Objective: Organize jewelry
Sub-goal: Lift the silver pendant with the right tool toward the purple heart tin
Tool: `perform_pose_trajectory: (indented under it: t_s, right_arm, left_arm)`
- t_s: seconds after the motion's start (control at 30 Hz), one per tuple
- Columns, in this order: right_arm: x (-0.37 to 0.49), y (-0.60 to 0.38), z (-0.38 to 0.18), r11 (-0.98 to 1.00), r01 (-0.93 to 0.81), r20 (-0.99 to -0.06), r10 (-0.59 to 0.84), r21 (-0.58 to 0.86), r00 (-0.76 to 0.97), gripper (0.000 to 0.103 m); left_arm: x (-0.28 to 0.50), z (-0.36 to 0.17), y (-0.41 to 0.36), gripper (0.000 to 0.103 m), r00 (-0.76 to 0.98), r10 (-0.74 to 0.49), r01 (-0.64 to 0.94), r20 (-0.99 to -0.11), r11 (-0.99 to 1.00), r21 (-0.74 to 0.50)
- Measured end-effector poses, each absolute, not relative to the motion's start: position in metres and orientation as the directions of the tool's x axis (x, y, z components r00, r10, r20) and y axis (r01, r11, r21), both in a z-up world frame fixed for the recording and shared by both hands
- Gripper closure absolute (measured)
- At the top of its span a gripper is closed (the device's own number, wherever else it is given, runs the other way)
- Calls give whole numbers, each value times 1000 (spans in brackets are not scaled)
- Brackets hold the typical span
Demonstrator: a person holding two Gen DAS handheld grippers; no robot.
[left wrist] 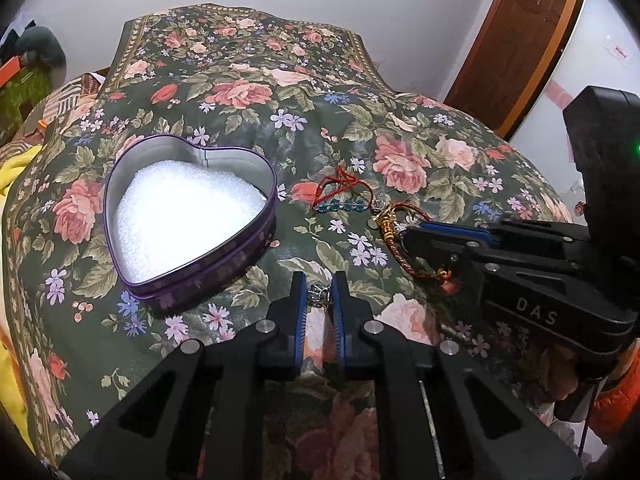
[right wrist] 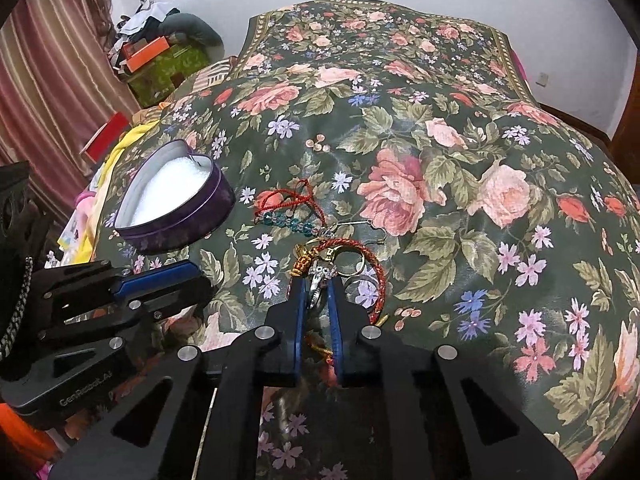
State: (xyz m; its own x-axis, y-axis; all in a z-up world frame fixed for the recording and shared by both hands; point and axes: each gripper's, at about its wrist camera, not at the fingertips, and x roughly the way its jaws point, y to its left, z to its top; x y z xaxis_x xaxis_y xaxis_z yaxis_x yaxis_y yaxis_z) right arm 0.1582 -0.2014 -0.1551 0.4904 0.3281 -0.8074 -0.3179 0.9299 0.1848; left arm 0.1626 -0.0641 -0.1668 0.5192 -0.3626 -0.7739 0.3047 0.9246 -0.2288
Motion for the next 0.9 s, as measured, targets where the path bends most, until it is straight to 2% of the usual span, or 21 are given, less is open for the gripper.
perform_pose_trajectory:
  t_s: [0.3,0.57,0.9]
  right_arm:
    - [154,-199,-151,931,-330,-796,319,159,515,98]
    - [160,-199,-158,935,-311,-832,306,171,462,98]
    - [168,-191,-161,939,-326,-863,253,111,437,94]
  left_arm:
    - [158,-158,-59,92,538,-363,294,-761,927,-234]
    - [152,-150,-53,92,561,-354,287,-748,931,-226]
    - [151,-147,-46,92,567,-372,288,-735,926,-246]
